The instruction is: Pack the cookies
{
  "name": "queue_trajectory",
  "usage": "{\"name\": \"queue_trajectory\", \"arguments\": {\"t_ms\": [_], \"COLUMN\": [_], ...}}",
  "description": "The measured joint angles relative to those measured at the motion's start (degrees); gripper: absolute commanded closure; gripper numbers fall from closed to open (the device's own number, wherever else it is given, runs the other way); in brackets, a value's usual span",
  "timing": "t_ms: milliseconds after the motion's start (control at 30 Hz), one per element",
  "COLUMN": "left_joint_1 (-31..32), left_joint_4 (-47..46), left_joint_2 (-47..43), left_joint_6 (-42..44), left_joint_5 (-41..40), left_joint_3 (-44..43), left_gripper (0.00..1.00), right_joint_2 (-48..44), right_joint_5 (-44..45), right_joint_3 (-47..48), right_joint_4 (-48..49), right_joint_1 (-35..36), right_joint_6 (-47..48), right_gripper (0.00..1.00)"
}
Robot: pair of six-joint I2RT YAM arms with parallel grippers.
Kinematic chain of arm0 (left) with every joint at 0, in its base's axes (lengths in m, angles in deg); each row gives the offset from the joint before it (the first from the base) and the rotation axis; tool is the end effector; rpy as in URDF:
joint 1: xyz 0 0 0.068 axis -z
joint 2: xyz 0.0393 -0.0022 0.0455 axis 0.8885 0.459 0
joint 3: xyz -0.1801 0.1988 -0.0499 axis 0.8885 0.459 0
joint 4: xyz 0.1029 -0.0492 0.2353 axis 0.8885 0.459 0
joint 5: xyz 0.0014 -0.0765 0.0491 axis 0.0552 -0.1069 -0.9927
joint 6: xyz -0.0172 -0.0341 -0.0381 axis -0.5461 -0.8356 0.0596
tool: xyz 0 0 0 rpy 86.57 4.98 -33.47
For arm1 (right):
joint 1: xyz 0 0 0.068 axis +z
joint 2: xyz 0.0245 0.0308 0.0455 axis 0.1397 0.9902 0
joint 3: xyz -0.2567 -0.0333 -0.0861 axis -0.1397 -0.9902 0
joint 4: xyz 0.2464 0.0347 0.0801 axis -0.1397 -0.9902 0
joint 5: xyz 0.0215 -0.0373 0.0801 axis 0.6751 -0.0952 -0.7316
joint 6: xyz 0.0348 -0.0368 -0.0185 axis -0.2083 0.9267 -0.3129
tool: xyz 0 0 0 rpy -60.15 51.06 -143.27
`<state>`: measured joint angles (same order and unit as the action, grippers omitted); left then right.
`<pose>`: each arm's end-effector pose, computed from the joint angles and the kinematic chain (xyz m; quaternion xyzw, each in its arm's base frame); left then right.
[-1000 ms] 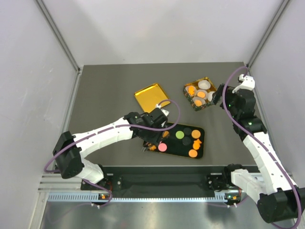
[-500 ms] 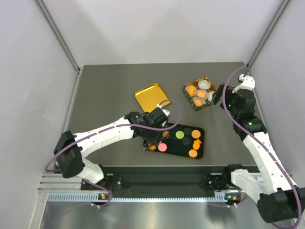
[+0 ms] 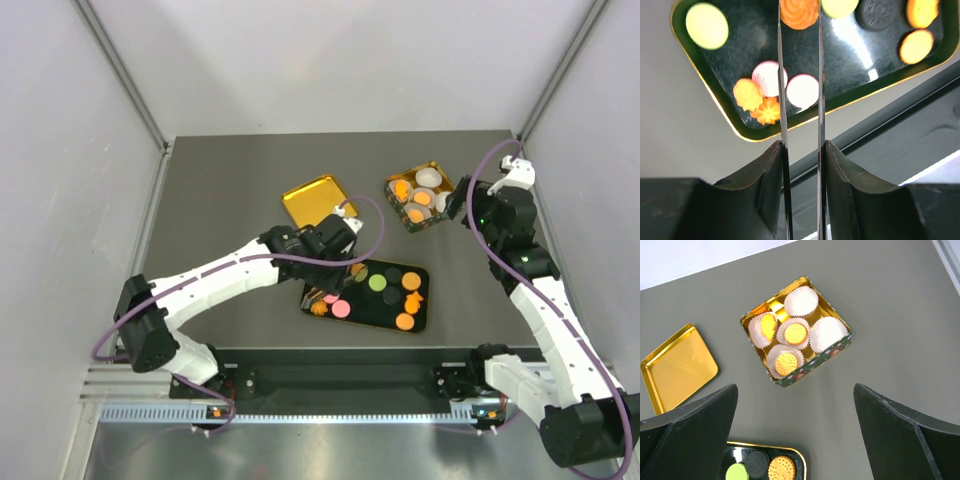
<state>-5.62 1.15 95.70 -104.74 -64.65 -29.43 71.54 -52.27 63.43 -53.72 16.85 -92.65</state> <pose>0.1666 -0.2519 0.2925 0.2516 0.9331 -0.1407 0.2150 0.2090 0.0259 0.3333 0.1174 0.8031 0.0627 0.5807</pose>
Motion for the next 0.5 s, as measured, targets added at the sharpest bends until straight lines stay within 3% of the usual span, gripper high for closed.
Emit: {"name": "queue_trajectory", "arguments": {"t_ms": [167, 500], "left_joint_1": [0.0, -0.1], "left_joint_4": [-0.7, -12.3], "left_joint_2": [2.7, 16.2], "left_joint_6": [0.5, 3.5], "left_joint_5": [-0.2, -3.2], "left_joint_3": [-4.9, -17.6], "left_gripper": [0.62, 0.62], "right_joint_2": [0.0, 0.0], "right_joint_5": [0.0, 0.1], "right_joint_3": [0.0, 0.0], "right_joint_4": [0.0, 0.0], "right_joint_1": [0.0, 0.0], "right_joint_6": [0.0, 0.0], "right_gripper": [0.0, 0.0]}}
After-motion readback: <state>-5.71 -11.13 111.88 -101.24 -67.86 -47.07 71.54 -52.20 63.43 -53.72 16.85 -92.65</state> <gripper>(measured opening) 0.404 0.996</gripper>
